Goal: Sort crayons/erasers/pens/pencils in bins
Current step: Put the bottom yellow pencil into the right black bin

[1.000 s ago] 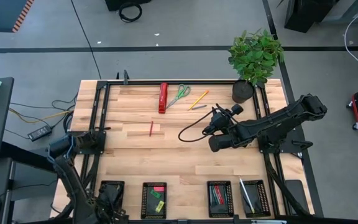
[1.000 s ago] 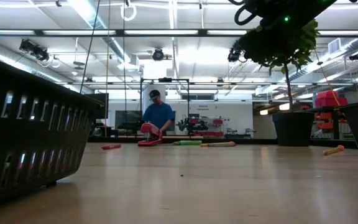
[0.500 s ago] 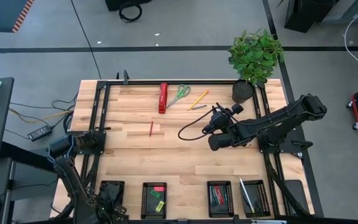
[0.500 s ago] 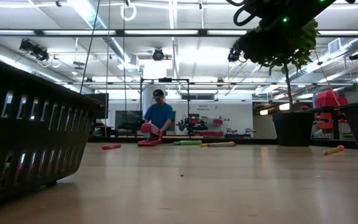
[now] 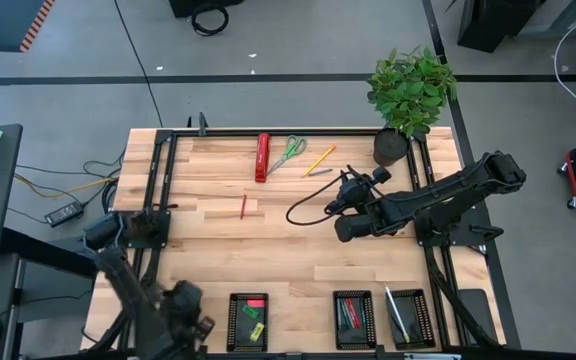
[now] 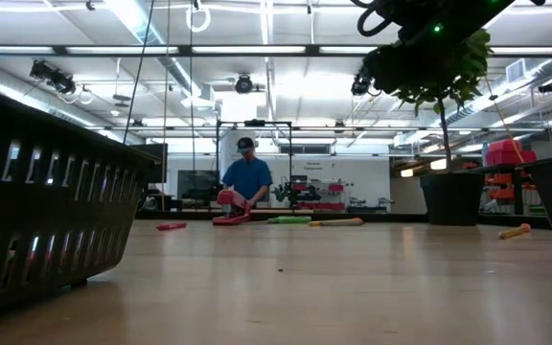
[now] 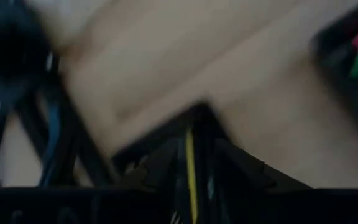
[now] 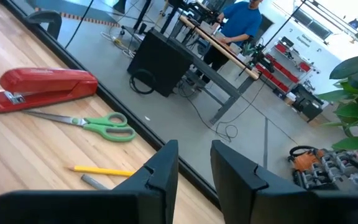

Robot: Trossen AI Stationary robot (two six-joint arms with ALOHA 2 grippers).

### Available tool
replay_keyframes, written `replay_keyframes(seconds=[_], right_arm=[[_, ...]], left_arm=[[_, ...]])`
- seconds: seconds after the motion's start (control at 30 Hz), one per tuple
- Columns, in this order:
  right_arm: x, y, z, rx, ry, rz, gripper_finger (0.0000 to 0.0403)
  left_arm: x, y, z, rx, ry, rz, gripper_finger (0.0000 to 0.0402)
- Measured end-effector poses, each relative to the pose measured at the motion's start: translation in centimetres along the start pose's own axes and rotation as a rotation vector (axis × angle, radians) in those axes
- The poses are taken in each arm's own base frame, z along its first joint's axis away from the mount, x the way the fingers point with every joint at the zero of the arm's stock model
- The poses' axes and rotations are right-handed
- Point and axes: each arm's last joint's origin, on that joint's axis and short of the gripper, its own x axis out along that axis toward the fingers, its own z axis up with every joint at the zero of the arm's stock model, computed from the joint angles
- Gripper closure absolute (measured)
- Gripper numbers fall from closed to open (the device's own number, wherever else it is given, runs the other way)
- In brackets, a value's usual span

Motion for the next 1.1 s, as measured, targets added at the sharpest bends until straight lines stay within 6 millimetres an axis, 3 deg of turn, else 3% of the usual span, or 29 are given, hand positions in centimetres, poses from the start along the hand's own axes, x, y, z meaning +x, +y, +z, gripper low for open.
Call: replay_keyframes(seconds=[0.3, 0.6, 0.87, 1.1], right_arm=[[0.1, 0.0, 0.1, -0.017, 0.001, -0.003, 0.0301], [-1.6, -0.6, -1.4, -0.234, 0.017, 0.045, 0.0301], [-3.6, -4.7, -2.0, -0.101, -0.001, 0.056, 0.0301], [-4.5, -7.5, -1.6, 0.057, -0.023, 0.097, 0.0301]], left_arm=[[1.9, -2.5, 10.8, 0.267, -0.002, -0.010, 0.0263], [5.1, -4.0, 21.8, 0.584, -0.170, -0.108, 0.0263], [8.2, -2.0, 31.4, 0.734, -0.261, -0.138, 0.0270], [9.6, -0.1, 38.6, 0.725, -0.425, -0.431, 0.0281]])
